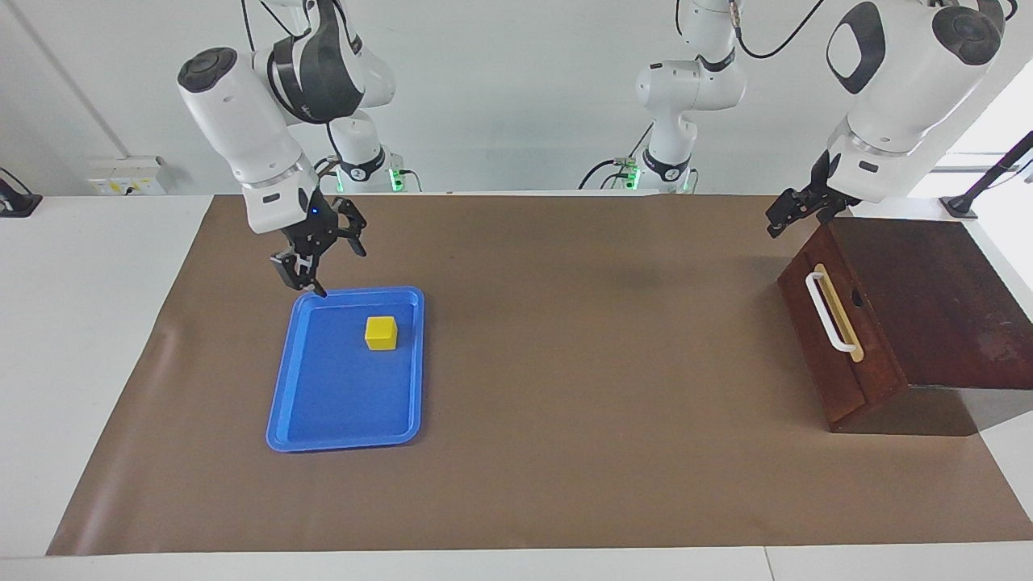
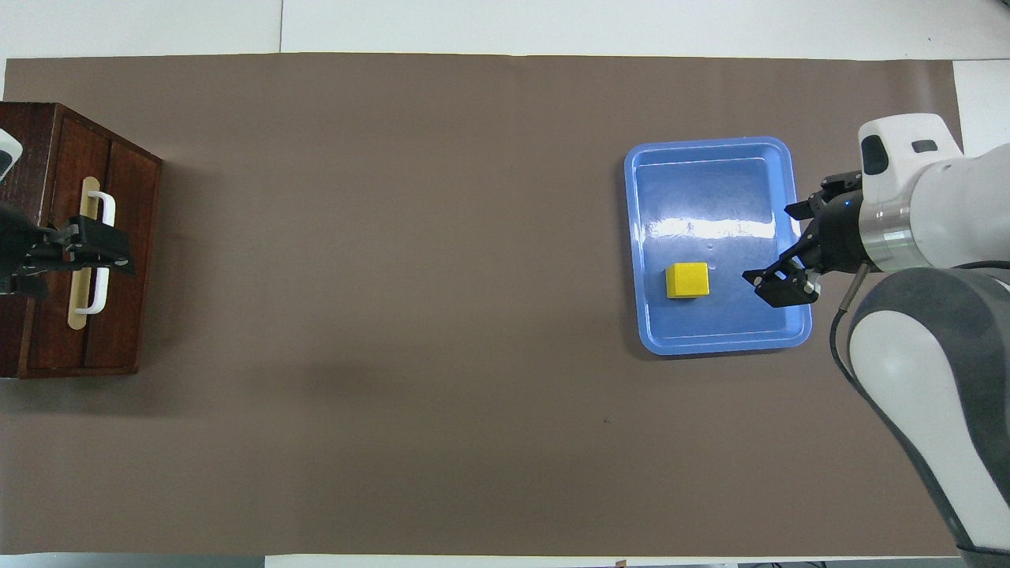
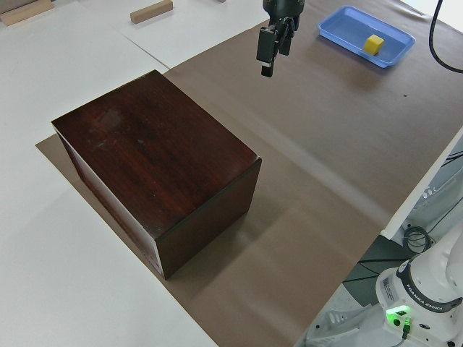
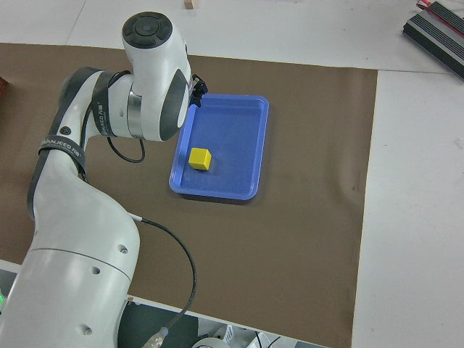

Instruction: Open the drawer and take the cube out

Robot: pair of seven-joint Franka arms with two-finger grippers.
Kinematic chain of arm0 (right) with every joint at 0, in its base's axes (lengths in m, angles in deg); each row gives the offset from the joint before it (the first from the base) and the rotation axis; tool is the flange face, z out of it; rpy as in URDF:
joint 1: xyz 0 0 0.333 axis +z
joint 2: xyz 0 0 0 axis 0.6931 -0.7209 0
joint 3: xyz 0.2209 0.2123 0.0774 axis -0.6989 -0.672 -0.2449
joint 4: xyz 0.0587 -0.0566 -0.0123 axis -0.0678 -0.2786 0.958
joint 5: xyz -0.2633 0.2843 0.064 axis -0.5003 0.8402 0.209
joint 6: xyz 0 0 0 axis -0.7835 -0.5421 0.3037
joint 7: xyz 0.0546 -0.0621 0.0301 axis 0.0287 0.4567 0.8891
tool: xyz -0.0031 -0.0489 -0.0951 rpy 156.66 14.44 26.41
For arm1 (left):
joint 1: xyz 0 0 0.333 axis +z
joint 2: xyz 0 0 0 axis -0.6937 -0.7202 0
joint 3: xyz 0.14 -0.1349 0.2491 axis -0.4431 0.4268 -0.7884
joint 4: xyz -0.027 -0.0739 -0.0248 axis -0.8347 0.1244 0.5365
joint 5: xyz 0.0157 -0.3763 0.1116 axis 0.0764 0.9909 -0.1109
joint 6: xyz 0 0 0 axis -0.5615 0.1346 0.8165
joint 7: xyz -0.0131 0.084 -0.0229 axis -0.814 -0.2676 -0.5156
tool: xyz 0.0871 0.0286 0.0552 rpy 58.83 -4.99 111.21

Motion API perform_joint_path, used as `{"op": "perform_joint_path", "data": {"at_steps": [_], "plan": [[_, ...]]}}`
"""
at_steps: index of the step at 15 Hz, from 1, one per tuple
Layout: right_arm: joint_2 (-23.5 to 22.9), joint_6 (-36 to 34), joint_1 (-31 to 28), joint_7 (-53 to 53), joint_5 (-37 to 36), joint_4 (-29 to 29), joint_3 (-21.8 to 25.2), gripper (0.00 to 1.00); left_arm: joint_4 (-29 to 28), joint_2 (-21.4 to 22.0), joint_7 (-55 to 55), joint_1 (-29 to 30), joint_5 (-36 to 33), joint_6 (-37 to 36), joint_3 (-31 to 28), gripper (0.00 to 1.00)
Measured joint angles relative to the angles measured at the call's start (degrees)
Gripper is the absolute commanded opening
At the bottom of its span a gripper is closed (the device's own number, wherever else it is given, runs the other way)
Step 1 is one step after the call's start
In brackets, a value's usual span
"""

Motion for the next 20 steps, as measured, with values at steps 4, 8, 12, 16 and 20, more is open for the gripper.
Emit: {"op": "perform_joint_path", "data": {"at_steps": [4, 8, 12, 16, 20], "plan": [[1.1, -12.1, -2.5, -14.1, -3.3, 6.1, 0.4, 1.00, 0.0, 0.0, 0.0, 0.0, 0.0, 0.0, 0.0, 1.00], [0.5, -23.3, -2.7, -29.0, -8.3, 12.8, 0.8, 1.00, 0.0, 0.0, 0.0, 0.0, 0.0, 0.0, 0.0, 1.00], [-0.8, -28.7, -2.6, -39.3, -10.4, 17.5, 1.2, 1.00, 0.0, 0.0, 0.0, 0.0, 0.0, 0.0, 0.0, 1.00], [-1.8, -29.0, -2.7, -42.6, -10.7, 17.7, 2.3, 1.00, 0.0, 0.0, 0.0, 0.0, 0.0, 0.0, 0.0, 1.00], [-2.3, -29.0, -2.7, -42.7, -11.6, 18.0, 2.3, 1.00, 0.0, 0.0, 0.0, 0.0, 0.0, 0.0, 0.0, 1.00]]}}
